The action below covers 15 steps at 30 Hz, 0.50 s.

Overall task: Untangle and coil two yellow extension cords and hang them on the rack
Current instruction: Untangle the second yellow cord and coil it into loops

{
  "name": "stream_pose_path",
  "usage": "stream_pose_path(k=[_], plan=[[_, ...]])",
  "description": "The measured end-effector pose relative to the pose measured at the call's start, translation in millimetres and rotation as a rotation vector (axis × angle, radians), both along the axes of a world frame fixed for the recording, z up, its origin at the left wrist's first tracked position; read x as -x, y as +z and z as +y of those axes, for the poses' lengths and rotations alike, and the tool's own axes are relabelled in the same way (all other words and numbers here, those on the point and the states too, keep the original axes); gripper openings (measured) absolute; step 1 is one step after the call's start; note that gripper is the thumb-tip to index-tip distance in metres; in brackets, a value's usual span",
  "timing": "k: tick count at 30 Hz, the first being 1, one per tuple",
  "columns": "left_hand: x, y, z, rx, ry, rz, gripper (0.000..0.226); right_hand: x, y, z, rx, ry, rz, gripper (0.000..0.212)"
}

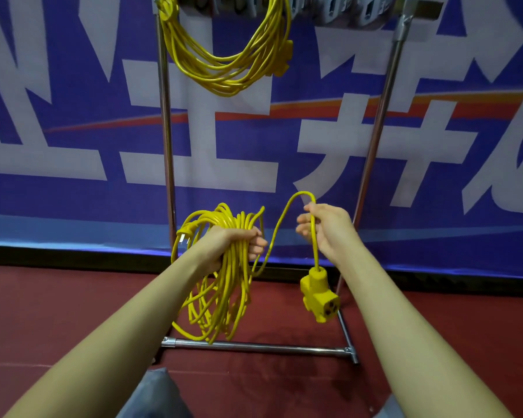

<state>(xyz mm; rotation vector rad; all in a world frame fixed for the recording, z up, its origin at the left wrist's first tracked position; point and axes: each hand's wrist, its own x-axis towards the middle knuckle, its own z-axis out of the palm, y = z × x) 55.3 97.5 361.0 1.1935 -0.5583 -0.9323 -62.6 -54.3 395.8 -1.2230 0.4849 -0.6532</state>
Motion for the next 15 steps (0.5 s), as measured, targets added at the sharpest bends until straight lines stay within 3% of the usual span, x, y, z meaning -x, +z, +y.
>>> stream_pose_path(k=[3,7,11,15], plan=[[4.4,-7.9,0.2,0.008,-0.058,0.052,0.012,-6.2,10.9,7.9,-0.462,0.081,-0.232,0.025],[14.5,-12.0,-3.6,0.051,-0.131,0.021,0.014,-19.3,10.8,14.7,-0.776,0.096,-0.405,0.022],[19.7,-16.1,-8.5,0.056,-0.138,0.008,0.016,-29.1,6.3,15.0,-0.829,0.050,-0.460,0.035],[24.4,-21.7,-13.1,0.053,-0.185,0.018,0.023,-29.3,10.2,11.4,-0.738,0.032,-0.375,0.037]])
